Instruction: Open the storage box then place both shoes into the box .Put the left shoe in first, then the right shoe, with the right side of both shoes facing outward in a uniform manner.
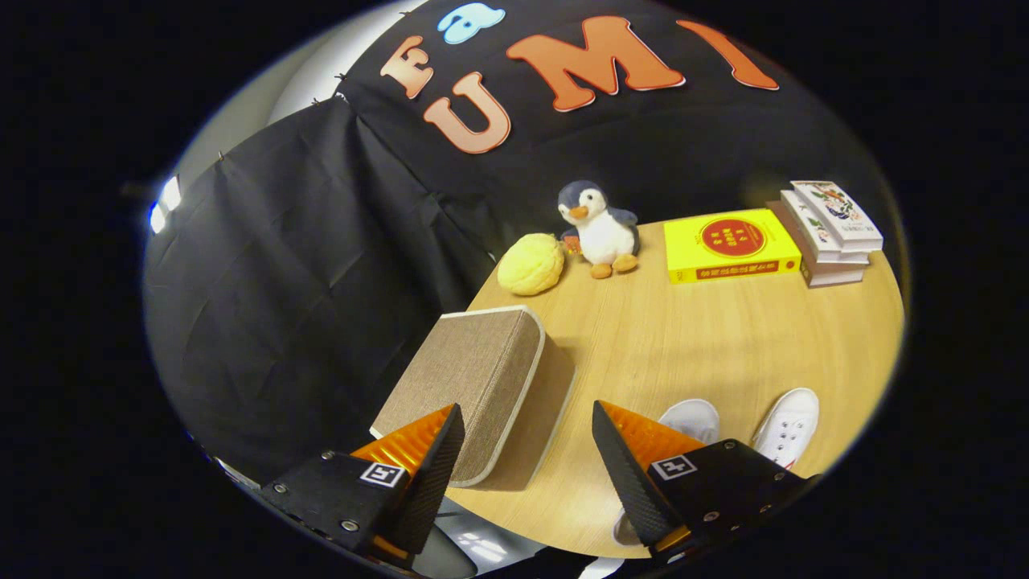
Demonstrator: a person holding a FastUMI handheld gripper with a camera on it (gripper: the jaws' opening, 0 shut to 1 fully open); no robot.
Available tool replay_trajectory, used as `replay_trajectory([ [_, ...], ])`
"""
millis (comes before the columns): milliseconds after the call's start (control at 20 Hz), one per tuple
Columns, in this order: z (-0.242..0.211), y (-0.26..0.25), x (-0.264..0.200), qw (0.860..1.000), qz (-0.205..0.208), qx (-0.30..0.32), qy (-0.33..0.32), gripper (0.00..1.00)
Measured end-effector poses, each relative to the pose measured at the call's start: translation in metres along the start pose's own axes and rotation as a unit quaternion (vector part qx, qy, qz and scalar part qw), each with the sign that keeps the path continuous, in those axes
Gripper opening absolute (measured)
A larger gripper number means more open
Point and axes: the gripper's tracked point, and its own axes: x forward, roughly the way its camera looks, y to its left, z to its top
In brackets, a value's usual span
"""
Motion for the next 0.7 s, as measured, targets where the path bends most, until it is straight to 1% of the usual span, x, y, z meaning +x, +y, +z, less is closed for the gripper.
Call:
replay_trajectory([
  [250,-0.028,0.016,0.04,0.997,0.038,0.035,0.059,0.95],
  [400,-0.033,0.029,0.061,0.993,0.07,0.071,0.071,0.95],
  [550,-0.037,0.033,0.083,0.988,0.081,0.102,0.085,0.95],
  [700,-0.046,0.026,0.105,0.982,0.08,0.135,0.105,0.95],
])
